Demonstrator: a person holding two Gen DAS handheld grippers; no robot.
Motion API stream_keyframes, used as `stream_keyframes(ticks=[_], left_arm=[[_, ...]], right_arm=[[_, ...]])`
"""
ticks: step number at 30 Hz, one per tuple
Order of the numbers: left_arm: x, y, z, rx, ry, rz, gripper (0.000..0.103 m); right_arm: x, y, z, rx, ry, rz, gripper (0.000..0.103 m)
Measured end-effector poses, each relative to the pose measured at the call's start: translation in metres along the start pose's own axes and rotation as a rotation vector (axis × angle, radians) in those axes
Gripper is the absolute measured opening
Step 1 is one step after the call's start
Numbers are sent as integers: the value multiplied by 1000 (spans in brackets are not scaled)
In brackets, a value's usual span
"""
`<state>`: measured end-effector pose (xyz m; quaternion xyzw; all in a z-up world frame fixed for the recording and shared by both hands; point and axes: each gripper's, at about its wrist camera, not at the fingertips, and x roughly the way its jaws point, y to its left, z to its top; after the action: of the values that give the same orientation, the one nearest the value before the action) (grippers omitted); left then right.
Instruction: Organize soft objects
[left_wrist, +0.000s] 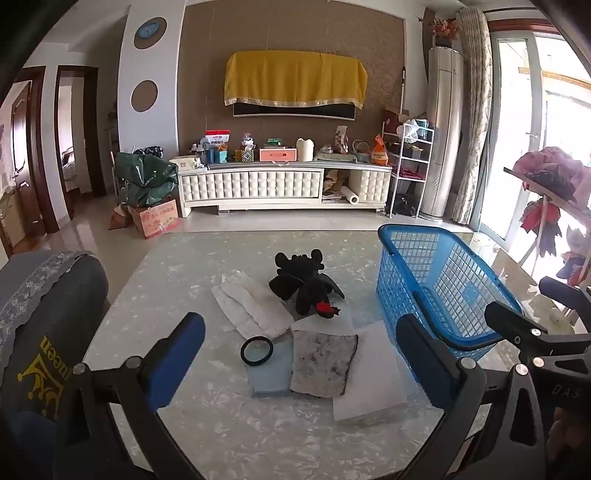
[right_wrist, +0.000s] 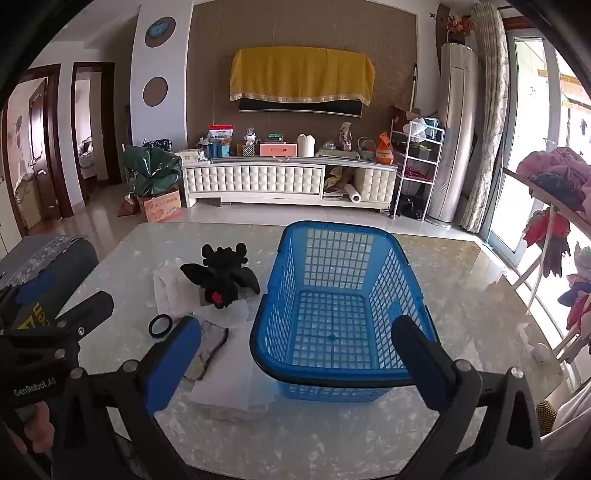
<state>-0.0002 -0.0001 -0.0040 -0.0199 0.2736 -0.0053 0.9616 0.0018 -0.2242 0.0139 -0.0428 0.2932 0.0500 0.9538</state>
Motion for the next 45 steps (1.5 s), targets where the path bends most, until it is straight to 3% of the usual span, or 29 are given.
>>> stream_keyframes(ticks=[45], left_arm=[[1, -5, -3, 28, 4, -2, 103]], right_arm=[[-5, 4, 0, -5, 11, 2, 103]])
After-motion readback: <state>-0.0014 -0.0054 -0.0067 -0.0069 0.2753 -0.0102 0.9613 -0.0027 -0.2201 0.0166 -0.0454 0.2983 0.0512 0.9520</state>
